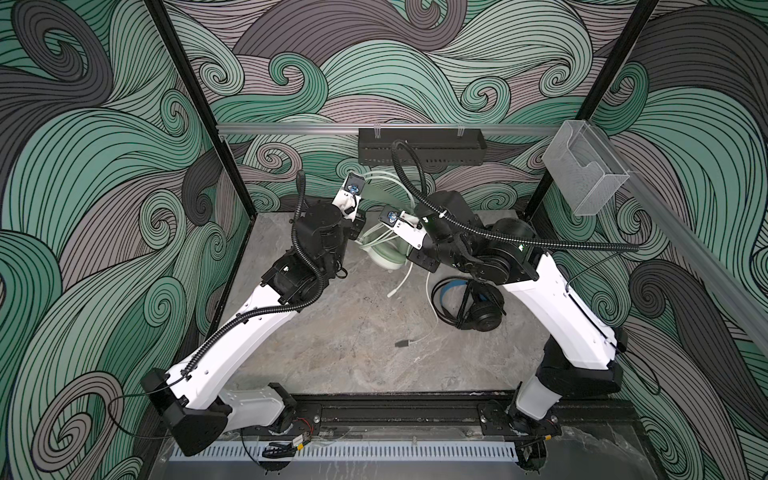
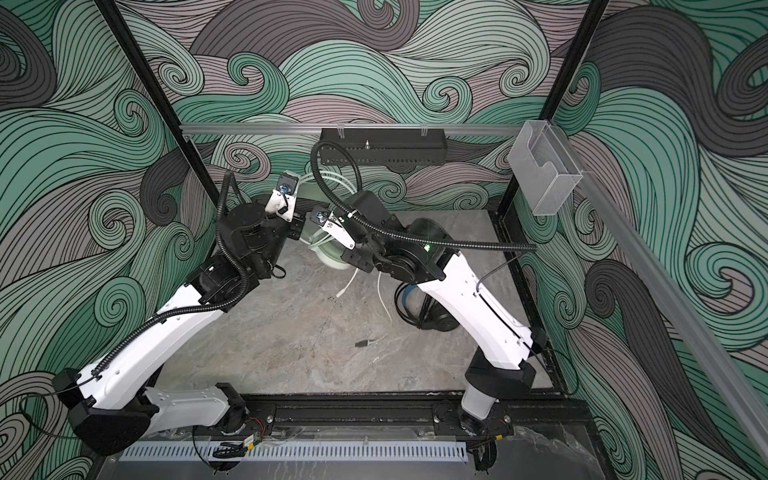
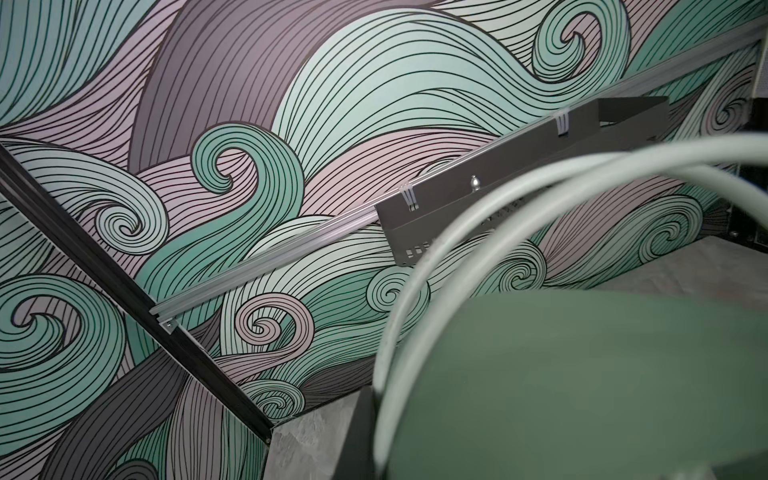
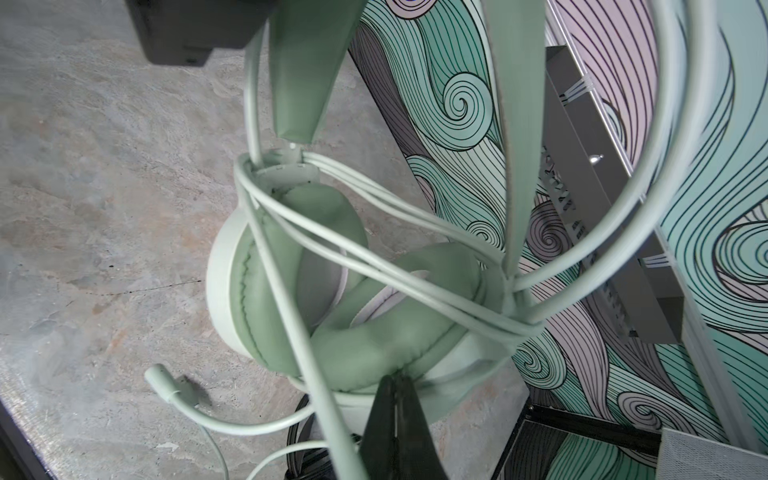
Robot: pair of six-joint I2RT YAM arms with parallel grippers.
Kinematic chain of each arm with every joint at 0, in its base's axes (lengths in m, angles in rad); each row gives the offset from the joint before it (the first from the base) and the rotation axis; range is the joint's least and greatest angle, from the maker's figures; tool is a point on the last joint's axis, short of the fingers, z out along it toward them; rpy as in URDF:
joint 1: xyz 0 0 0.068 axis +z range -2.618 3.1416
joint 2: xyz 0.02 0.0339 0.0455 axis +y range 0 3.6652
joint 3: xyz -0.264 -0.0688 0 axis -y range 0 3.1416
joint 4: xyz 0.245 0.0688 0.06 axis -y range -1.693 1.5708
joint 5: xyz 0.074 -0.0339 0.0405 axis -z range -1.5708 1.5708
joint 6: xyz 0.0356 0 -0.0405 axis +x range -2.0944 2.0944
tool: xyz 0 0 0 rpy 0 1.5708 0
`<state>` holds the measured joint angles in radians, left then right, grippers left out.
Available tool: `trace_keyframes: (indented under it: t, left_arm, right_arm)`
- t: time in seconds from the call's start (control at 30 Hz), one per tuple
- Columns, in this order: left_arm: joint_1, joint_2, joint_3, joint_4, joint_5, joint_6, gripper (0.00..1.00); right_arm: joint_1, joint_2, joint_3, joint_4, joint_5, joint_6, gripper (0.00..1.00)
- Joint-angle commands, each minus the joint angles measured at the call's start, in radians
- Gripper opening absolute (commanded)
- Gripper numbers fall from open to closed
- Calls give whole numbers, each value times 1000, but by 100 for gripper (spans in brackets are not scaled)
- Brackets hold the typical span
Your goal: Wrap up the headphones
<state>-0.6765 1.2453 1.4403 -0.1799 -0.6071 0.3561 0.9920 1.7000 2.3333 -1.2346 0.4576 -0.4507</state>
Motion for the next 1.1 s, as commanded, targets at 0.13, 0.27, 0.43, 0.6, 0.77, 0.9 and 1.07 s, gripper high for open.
trace_keyframes:
  t: [0.13,0.27,0.43,0.6,0.77,0.9,1.07]
  left_arm:
    - [29,-87,-5,-271,-15,-86,0]
    - [34,-128,-14,-322,53,-112,0]
    - [40,-172,2,-390,116,-177,0]
    - [49,-194,54,-469,187,-289,0]
    - [54,-200,108,-530,260,-415,0]
    - [54,-217,115,-536,316,-486,0]
    - [55,-230,122,-537,354,-566,0]
  right_arm:
    - [25,-125,-60,211,219,-78,9]
    - [27,-144,-93,216,221,-74,10]
    - [27,-200,-205,266,219,-69,10]
    - [-35,-266,-329,335,138,14,9]
    - [-138,-327,-443,417,-16,125,11]
    - [-162,-336,-487,462,-94,153,12]
    - [-179,-401,-630,616,-227,182,14]
